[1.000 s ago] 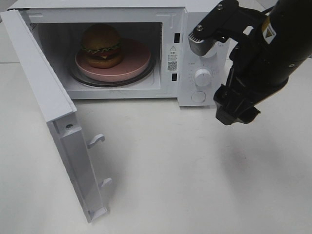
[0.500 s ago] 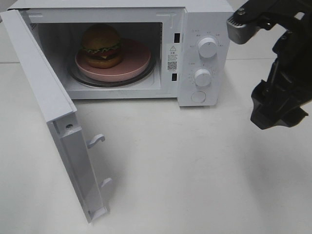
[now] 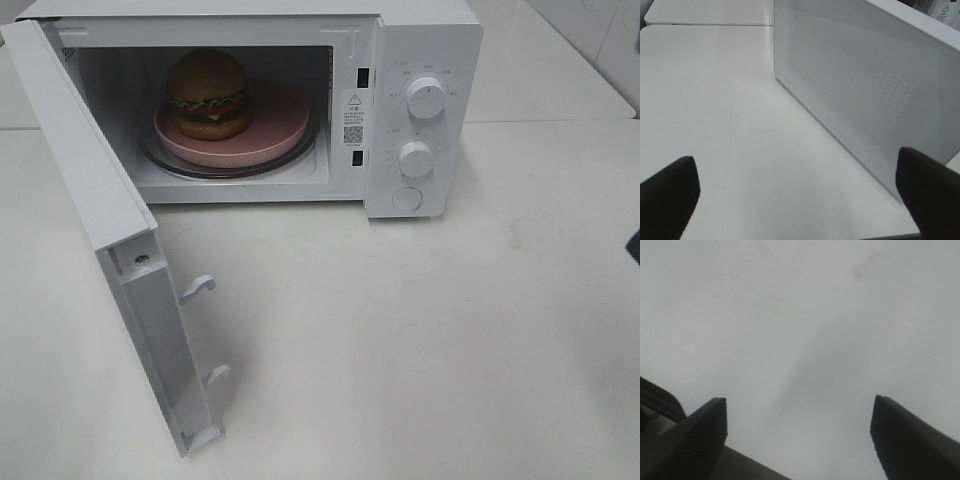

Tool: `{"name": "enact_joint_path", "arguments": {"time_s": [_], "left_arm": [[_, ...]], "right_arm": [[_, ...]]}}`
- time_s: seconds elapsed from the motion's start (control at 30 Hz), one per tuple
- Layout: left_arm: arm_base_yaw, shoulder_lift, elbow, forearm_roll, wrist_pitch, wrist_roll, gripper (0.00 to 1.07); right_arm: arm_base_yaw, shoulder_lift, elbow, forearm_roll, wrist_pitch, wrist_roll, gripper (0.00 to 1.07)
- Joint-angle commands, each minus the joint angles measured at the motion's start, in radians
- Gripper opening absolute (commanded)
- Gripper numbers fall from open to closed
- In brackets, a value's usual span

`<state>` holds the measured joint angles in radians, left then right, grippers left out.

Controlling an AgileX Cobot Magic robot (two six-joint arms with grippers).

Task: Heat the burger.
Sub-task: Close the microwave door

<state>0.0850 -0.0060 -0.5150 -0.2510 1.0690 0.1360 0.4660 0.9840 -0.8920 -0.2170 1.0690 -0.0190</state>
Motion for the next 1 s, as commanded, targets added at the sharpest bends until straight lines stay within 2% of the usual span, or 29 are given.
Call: {"name": "enact_joint_path", "arguments": {"time_s": [0.03, 0.6, 0.63, 0.7, 1.0], "left_arm": [[-0.001, -0.016, 0.0, -0.001, -0.006, -0.004, 1.0], [-0.001, -0.016, 0.0, -0.001, -0.006, -0.004, 1.0], [-0.001, -0.016, 0.0, -0.001, -0.006, -0.004, 1.0], [-0.001, -0.016, 0.0, -0.001, -0.006, -0.004, 1.0], [-0.001, -0.016, 0.0, -0.001, -0.006, -0.004, 1.0]], "right_arm": [[-0.081, -0.096, 0.038, 0.006, 0.0, 0.009, 0.76], [-0.253, -0.496, 0.21, 0.023, 0.001, 0.012, 0.76], [-0.253, -0.496, 0.21, 0.023, 0.001, 0.012, 0.76], [-0.253, -0.608, 0.268, 0.025, 0.003, 0.011, 0.76], [-0.265, -0.788, 0.365, 0.029, 0.003, 0.011, 0.76]]}}
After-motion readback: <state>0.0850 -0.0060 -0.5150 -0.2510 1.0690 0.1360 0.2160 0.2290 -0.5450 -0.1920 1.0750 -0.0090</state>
